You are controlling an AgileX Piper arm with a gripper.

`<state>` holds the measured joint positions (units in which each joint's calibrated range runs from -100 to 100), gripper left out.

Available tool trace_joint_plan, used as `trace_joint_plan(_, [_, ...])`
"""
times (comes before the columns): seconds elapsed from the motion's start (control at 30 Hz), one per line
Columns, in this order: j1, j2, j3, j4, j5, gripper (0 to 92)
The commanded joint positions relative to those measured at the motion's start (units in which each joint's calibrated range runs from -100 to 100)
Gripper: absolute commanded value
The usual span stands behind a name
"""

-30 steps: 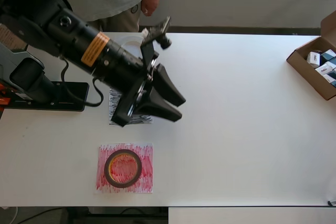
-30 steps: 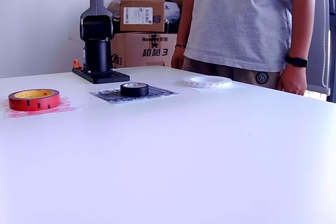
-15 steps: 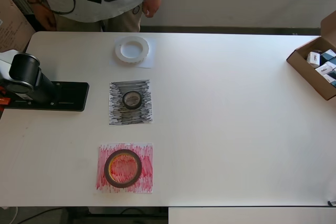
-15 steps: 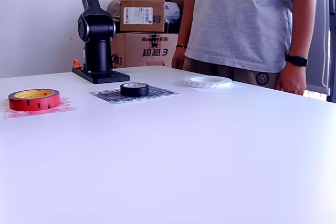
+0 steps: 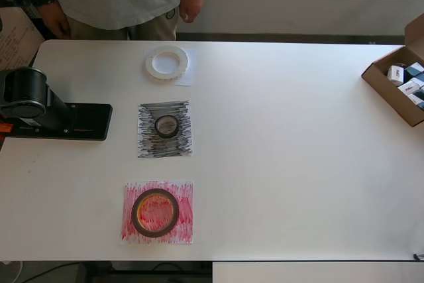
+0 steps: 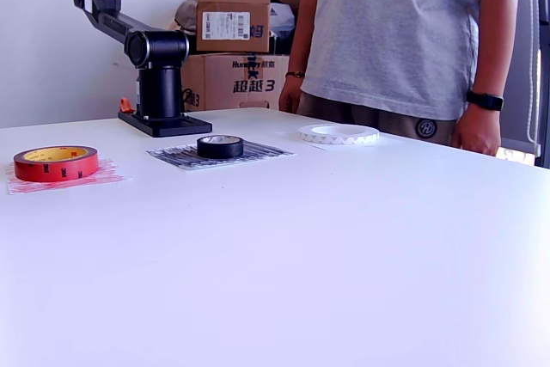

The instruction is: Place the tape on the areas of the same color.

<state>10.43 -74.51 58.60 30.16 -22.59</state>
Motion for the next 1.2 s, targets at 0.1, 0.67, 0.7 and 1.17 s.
trace_joint_plan(0.1, [-2.05, -24.74, 8.33, -2.97, 0.16, 0.0])
trace_joint_plan(0.67, [-2.05, -24.74, 39.04, -49.55, -5.49, 0.0])
trace_joint_plan(0.7, [-2.05, -24.74, 40.4, -51.5, -5.81, 0.0])
trace_joint_plan(1.17, [-0.71, -24.65, 40.86, -52.86, -5.89, 0.0])
